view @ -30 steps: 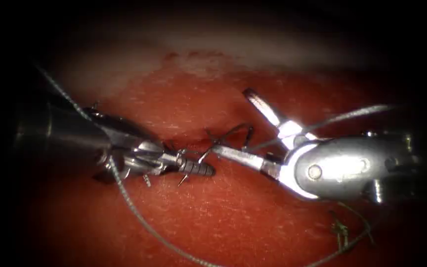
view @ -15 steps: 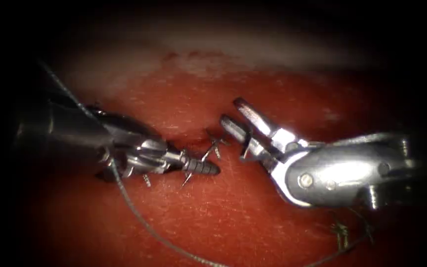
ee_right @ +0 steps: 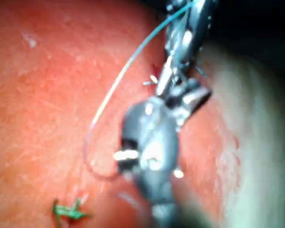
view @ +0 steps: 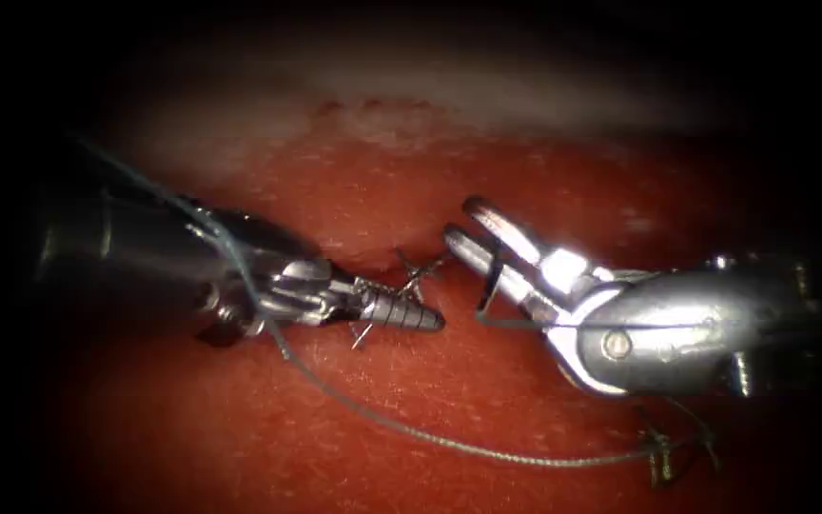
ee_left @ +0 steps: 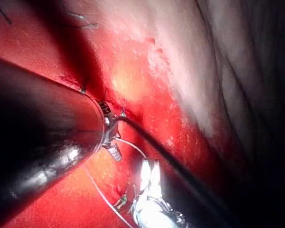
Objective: Wound Closure
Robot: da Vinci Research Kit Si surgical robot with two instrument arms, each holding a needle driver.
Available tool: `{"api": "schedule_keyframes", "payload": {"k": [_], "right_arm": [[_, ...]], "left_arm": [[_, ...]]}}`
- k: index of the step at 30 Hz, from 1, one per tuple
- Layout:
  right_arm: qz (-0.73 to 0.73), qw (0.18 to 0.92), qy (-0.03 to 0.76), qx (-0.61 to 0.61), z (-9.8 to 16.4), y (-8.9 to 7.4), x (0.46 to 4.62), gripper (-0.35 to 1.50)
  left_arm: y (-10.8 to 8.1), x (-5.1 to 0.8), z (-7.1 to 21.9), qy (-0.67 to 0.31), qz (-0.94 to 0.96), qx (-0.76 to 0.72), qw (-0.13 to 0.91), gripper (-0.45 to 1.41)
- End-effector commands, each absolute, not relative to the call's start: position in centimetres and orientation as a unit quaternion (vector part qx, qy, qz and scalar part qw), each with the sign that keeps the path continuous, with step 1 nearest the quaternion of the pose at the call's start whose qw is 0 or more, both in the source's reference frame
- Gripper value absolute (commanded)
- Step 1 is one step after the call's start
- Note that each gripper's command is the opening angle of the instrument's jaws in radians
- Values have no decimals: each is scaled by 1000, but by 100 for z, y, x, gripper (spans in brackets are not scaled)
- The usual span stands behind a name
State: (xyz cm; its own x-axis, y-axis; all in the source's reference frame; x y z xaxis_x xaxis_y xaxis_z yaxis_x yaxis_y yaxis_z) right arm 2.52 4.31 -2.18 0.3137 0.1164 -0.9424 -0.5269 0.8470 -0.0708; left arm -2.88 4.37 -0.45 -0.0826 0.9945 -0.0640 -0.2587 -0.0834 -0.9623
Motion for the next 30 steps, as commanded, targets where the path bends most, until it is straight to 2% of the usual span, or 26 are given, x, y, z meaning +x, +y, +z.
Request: {"api": "schedule_keyframes", "payload": {"k": [1, 11, 16, 24, 30], "right_arm": [[199, 789, 552, -183, -211, 427, 258, -35], [144, 802, 554, -169, -220, 422, 254, -35], [102, 811, 553, -162, -226, 428, 241, -35], [19, 817, 551, -173, -207, 463, 206, -35], [-43, 806, 562, -181, -184, 491, 206, -35]], "left_arm": [[432, -294, -38, -426, 610, -435, 508, 77], [434, -290, -36, -369, 697, -457, 412, 79], [446, -279, -31, -271, 767, -447, 374, 79], [419, -287, -27, -269, 795, -421, 344, 75], [414, -318, -19, -255, 799, -421, 345, 70]]}}
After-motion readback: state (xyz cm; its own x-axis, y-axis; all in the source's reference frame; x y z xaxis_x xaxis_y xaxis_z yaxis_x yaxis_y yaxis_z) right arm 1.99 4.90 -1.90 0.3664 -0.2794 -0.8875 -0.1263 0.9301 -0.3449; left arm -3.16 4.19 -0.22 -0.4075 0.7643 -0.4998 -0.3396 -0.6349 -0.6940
